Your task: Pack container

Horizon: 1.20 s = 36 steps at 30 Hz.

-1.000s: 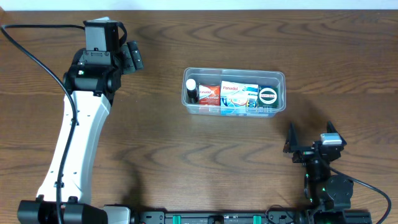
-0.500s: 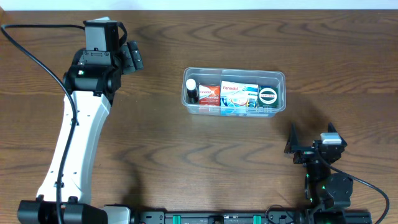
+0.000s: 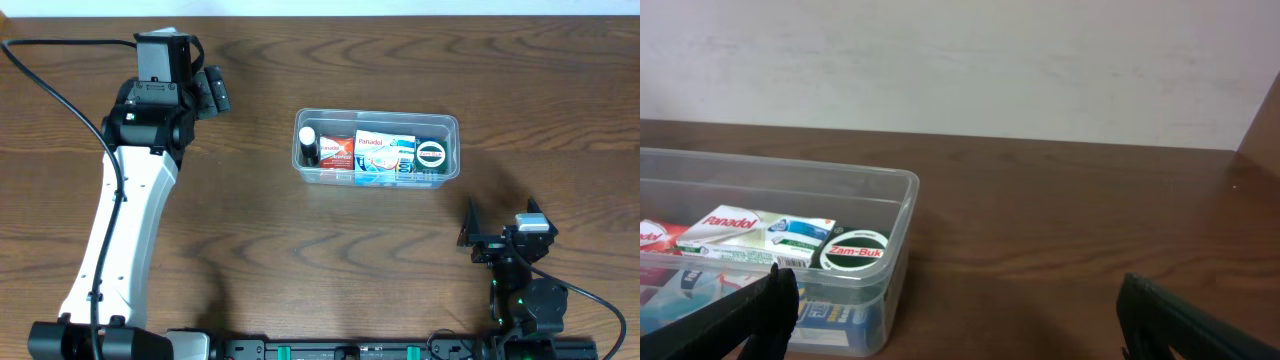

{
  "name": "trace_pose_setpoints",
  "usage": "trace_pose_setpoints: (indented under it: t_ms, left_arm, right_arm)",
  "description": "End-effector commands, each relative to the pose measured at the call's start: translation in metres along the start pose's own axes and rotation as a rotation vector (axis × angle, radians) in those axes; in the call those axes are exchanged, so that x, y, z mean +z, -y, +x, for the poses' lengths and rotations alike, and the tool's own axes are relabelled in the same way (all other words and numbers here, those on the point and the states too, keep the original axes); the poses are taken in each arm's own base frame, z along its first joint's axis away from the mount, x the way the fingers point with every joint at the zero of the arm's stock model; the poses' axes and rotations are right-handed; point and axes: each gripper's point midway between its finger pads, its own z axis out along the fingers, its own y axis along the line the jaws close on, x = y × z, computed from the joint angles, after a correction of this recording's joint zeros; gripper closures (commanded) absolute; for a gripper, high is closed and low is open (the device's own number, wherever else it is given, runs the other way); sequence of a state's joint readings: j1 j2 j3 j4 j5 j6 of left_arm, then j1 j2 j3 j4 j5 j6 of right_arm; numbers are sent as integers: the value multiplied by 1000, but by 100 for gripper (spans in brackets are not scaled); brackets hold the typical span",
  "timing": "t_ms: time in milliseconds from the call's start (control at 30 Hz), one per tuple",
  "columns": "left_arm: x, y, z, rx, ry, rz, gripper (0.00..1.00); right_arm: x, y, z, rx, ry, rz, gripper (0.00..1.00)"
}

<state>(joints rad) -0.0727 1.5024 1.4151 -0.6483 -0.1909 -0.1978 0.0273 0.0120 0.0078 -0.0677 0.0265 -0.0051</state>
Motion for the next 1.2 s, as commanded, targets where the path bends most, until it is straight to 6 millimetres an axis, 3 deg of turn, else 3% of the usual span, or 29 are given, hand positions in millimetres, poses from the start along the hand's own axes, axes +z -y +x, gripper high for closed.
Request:
trace_pose_setpoints:
  t_ms: [0, 733, 933, 1167]
  left_arm:
    - [-6, -4, -7, 1, 22, -10, 2]
    - [-8, -5, -7, 0, 26, -9, 2]
    - [-37, -13, -5, -7, 47, -4, 2]
    - [-84, -31, 26, -18, 85, 17, 2]
  right_arm:
    - [0, 3, 1, -11, -1, 14, 1]
    - [0, 3, 1, -11, -1, 14, 1]
    - [0, 3, 1, -11, -1, 14, 1]
    - [0, 3, 1, -11, -1, 14, 1]
